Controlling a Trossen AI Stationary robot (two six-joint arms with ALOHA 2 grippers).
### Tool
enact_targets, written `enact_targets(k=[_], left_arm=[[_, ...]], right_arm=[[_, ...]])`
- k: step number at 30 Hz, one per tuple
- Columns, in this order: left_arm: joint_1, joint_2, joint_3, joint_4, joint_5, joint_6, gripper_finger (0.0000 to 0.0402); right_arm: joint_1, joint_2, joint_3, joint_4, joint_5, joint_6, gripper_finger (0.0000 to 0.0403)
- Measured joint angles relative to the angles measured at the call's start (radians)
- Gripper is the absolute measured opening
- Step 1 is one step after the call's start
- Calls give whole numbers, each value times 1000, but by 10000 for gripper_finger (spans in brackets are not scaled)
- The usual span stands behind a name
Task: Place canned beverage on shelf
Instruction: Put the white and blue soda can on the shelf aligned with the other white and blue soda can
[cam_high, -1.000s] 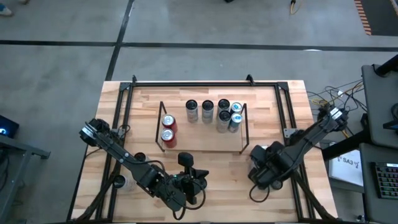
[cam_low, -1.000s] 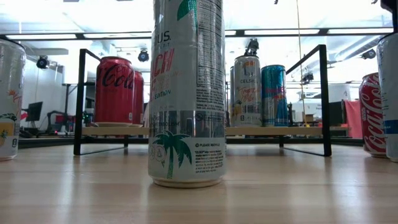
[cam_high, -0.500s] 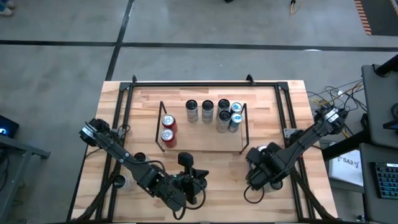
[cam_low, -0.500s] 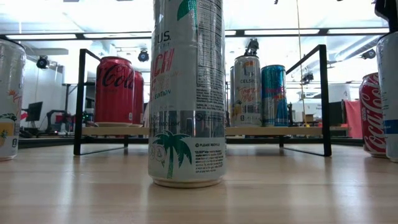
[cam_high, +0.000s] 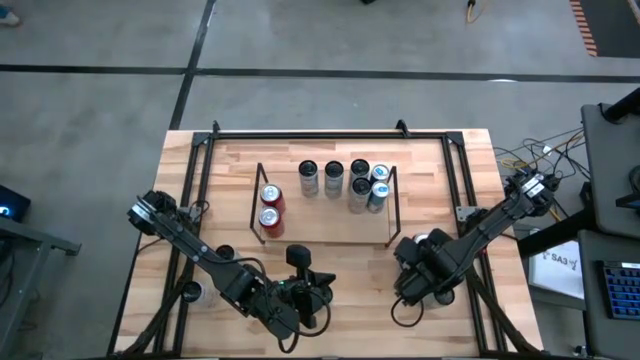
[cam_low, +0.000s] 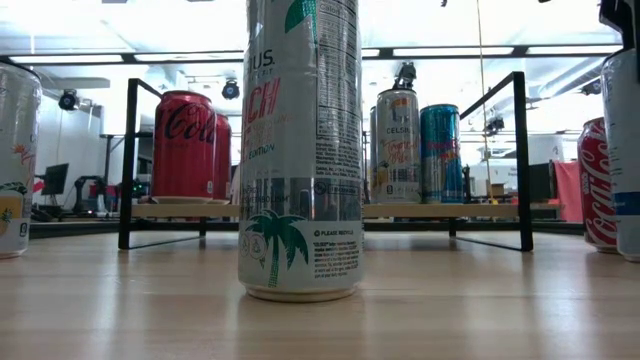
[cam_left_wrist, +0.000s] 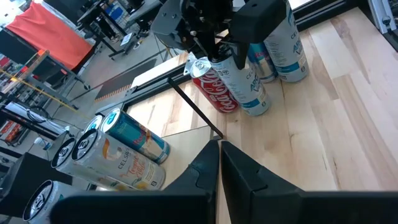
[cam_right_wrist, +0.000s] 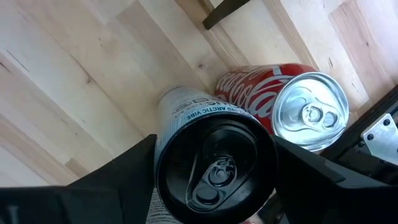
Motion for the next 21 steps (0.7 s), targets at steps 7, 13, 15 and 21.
enact_targets(k=[7, 13, 15, 21], left_arm=[[3, 0, 0, 0, -1, -9, 0], [7, -2, 0, 1, -3, -34, 0], [6, -11, 0, 0, -3, -34, 0], [8, -53, 7, -31, -19, -22, 2]], right_arm=[[1, -32, 33, -4, 37, -29, 254], [1, -55, 89, -7, 101, -84, 254], [1, -62, 118, -11, 124, -102, 254], [1, -76, 194, -23, 214, -140, 254]])
